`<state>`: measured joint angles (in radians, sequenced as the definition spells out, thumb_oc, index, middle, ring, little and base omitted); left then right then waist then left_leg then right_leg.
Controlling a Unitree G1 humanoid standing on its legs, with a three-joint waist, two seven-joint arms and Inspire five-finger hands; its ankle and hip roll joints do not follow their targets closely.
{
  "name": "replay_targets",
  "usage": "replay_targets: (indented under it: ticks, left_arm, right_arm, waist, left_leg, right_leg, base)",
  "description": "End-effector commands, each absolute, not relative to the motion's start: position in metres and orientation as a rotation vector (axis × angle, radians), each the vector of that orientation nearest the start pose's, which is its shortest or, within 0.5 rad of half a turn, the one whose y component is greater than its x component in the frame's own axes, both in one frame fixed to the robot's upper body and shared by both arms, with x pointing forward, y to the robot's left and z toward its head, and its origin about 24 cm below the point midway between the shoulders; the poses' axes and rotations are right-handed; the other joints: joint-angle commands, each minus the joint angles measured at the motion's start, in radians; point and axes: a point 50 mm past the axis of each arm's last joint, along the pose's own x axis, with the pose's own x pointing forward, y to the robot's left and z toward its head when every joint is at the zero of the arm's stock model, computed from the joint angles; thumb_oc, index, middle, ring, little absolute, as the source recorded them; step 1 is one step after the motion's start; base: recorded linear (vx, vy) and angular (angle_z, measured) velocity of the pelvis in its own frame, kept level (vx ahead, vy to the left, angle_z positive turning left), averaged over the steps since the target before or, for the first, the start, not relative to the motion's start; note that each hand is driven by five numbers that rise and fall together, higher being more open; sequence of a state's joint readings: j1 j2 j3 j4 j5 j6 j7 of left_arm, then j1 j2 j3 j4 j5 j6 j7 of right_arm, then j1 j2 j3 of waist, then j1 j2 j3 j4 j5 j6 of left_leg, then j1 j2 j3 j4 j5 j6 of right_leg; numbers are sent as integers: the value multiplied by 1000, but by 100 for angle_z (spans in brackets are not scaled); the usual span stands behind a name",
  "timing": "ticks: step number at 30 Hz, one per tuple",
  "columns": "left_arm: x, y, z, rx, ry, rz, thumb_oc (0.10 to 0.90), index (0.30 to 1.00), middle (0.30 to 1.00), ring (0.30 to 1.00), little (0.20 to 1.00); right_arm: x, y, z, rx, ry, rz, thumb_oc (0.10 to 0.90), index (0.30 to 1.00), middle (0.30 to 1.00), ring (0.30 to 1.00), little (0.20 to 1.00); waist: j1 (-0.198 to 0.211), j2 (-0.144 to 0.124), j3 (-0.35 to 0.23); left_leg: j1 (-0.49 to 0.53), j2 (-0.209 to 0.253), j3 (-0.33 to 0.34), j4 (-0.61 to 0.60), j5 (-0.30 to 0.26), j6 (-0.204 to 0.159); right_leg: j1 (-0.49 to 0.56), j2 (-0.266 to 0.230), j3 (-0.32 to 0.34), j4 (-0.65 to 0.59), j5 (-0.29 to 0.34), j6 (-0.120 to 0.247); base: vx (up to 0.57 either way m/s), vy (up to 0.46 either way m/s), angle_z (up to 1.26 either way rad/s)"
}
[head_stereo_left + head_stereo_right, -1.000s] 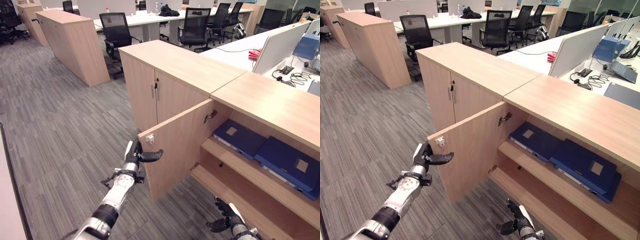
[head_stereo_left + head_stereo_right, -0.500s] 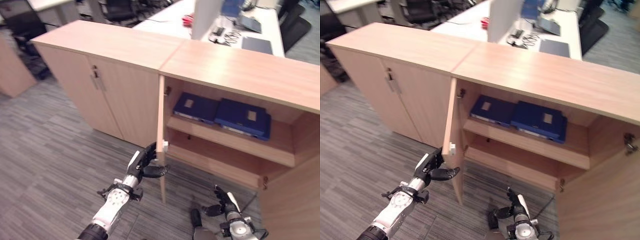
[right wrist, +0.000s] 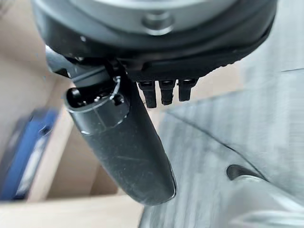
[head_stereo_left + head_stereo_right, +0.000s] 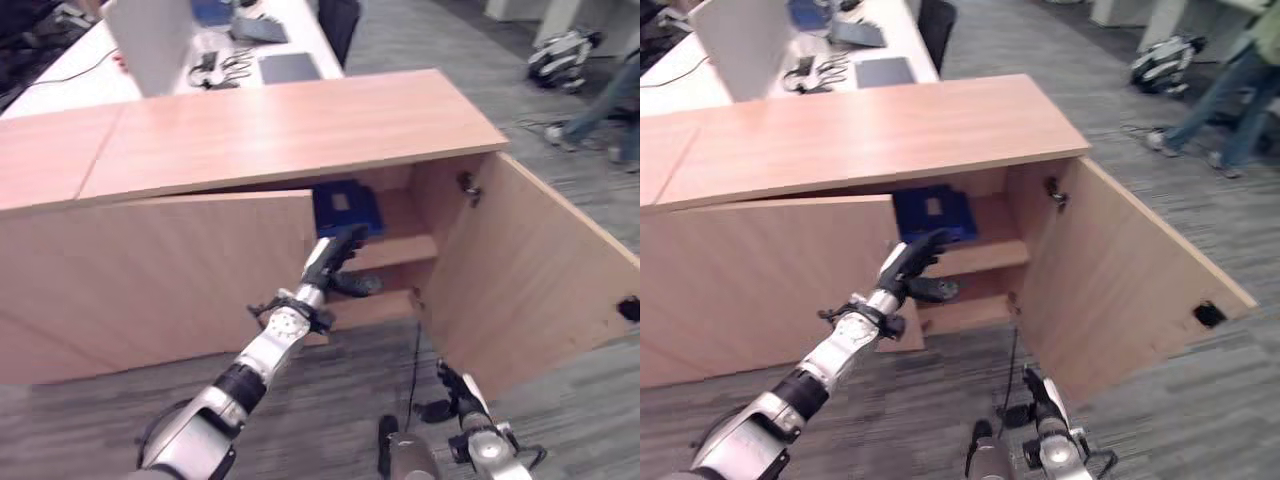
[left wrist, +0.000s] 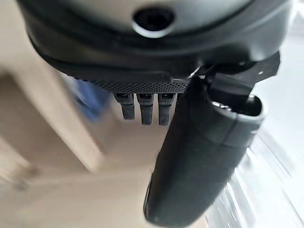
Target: Put the empty folder in the office cabinet
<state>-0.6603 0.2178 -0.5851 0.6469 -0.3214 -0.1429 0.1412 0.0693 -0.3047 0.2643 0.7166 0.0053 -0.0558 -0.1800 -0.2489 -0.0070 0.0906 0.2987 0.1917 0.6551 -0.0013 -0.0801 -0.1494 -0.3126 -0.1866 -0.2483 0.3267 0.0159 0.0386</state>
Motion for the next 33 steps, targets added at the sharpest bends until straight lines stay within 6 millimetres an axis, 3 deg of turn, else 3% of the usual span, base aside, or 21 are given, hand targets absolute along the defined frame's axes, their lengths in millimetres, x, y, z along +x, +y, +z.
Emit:
replay_targets:
  ticks: [1, 3, 4, 5, 6, 7, 8, 9, 10, 11, 13, 14, 16, 17, 19, 23, 25, 27, 33]
  left_arm:
    - [368, 58, 128, 254, -274, -295, 800, 900, 900, 900, 900]
    - [372, 72, 133, 232, -282, -259, 800, 900, 900, 900, 900]
    - [372, 73, 132, 232, -281, -258, 800, 900, 900, 900, 900]
    - [371, 78, 132, 220, -283, -251, 800, 900, 900, 900, 900]
    - [368, 84, 128, 211, -281, -251, 800, 900, 900, 900, 900]
    - [364, 88, 125, 205, -279, -260, 800, 900, 900, 900, 900]
    - [355, 103, 113, 160, -255, -261, 800, 900, 900, 900, 900]
    - [355, 103, 113, 161, -253, -261, 800, 900, 900, 900, 900]
    - [336, 122, 85, 107, -179, -247, 800, 900, 900, 900, 900]
    - [336, 122, 85, 108, -178, -246, 800, 900, 900, 900, 900]
    - [318, 135, 59, 87, -96, -239, 800, 900, 900, 900, 900]
    - [303, 146, 37, 97, -23, -233, 800, 900, 900, 900, 900]
    - [284, 157, 13, 110, 64, -235, 800, 900, 900, 900, 900]
    - [284, 157, 13, 110, 64, -235, 800, 900, 900, 900, 900]
    - [254, 174, -23, 138, 211, -209, 800, 900, 900, 900, 900]
    - [215, 190, -66, 196, 416, -183, 800, 900, 900, 900, 900]
    - [179, 202, -97, 272, 589, -194, 800, 900, 900, 900, 900]
    - [156, 210, -117, 297, 719, -171, 800, 900, 900, 900, 900]
    - [129, 221, -138, 327, 876, -108, 800, 900, 900, 900, 900]
  right_arm:
    - [180, -215, -94, -417, 593, -11, 800, 900, 900, 900, 900]
    - [180, -229, -91, -427, 593, -53, 800, 900, 900, 900, 900]
    - [180, -229, -91, -427, 593, -52, 800, 900, 900, 900, 900]
    - [179, -231, -91, -427, 599, -61, 800, 900, 900, 900, 900]
    - [176, -235, -93, -428, 613, -80, 800, 900, 900, 900, 900]
    - [175, -238, -94, -433, 623, -87, 800, 900, 900, 900, 900]
    - [178, -245, -92, -444, 625, -107, 800, 900, 900, 900, 900]
    - [177, -245, -92, -444, 625, -106, 800, 900, 900, 900, 900]
    - [178, -250, -93, -462, 639, -117, 800, 900, 900, 900, 900]
    - [178, -250, -93, -461, 640, -116, 800, 900, 900, 900, 900]
    - [178, -254, -94, -465, 652, -127, 800, 900, 900, 900, 900]
    - [177, -258, -94, -461, 661, -144, 800, 900, 900, 900, 900]
    - [181, -261, -92, -461, 655, -160, 800, 900, 900, 900, 900]
    - [181, -261, -92, -461, 654, -159, 800, 900, 900, 900, 900]
    - [187, -259, -89, -467, 634, -138, 800, 900, 900, 900, 900]
    - [182, -254, -93, -430, 644, -131, 800, 900, 900, 900, 900]
    - [185, -252, -91, -428, 625, -119, 800, 900, 900, 900, 900]
    - [192, -253, -86, -420, 603, -135, 800, 900, 900, 900, 900]
    - [202, -270, -75, -333, 554, -279, 800, 900, 900, 900, 900]
  waist:
    - [-73, 18, -58]
    - [-97, 38, -51]
    - [-98, 39, -51]
    - [-101, 39, -46]
    - [-92, 50, -46]
    - [-85, 43, -37]
    - [-51, 34, -24]
    - [-53, 35, -24]
    - [4, 12, -10]
    - [3, 10, -15]
    - [47, -2, -7]
    - [86, -9, -1]
    - [133, -15, 7]
    - [133, -16, 5]
    - [169, 0, 17]
    - [169, 21, 6]
    - [161, 30, -4]
    - [157, 28, -9]
    - [153, 20, -21]
  left_leg:
    - [-63, 15, -51, -57, 90, 14]
    - [-53, 66, -61, -29, 98, -23]
    - [-54, 70, -62, -26, 99, -25]
    - [-69, 108, -38, 1, 162, -34]
    - [-63, 138, -63, 28, 187, -68]
    - [-85, 169, -54, 73, 240, -61]
    - [-125, 195, -118, 180, 298, -67]
    - [-128, 198, -121, 185, 296, -68]
    - [-180, 153, -248, 246, 275, -27]
    - [-186, 151, -247, 245, 277, -24]
    - [-215, 97, -341, 237, 225, 7]
    - [-240, 46, -424, 199, 174, 20]
    - [-294, -23, -535, 134, 142, 25]
    - [-297, -24, -535, 131, 147, 25]
    - [-301, -79, -645, 44, 110, 29]
    - [-250, -83, -612, -18, 120, 35]
    - [-203, -81, -563, -67, 119, 40]
    - [-179, -82, -536, -80, 100, 45]
    - [-158, -86, -505, -86, 81, 54]
  right_leg:
    - [227, -65, 60, -275, 83, 179]
    - [234, -25, 87, -263, 26, 171]
    - [235, -22, 85, -262, 24, 169]
    - [233, 0, 79, -267, 31, 148]
    - [256, 30, 91, -279, 1, 142]
    - [260, 50, 86, -283, 10, 121]
    - [288, 85, 106, -304, 0, 91]
    - [289, 87, 104, -305, 0, 90]
    - [316, 95, 140, -317, -12, 75]
    - [310, 93, 140, -318, -8, 75]
    - [330, 88, 174, -323, -18, 76]
    - [356, 83, 199, -332, -29, 78]
    - [383, 78, 228, -349, -34, 81]
    - [380, 77, 228, -350, -31, 81]
    - [382, 96, 275, -347, -42, 84]
    - [384, 101, 297, -352, -29, 87]
    - [382, 96, 302, -351, -26, 95]
    - [385, 91, 307, -353, -28, 105]
    - [385, 81, 313, -360, -17, 118]
  base:
    - [78, -223, -102]
    - [145, -236, -74]
    - [59, -258, -33]
    - [60, -230, -20]
    - [3, -326, -17]
    - [140, -381, -19]
    - [25, -297, -20]
    - [138, -336, -46]
    - [49, -147, -85]
    - [93, -186, -137]
    - [126, -23, -67]
    - [240, 34, -19]
    - [212, 22, -76]
    - [120, 6, -94]
    - [99, 10, -74]
    - [61, 60, -81]
    - [56, 100, -52]
    - [51, 85, -64]
    - [-10, 43, -15]
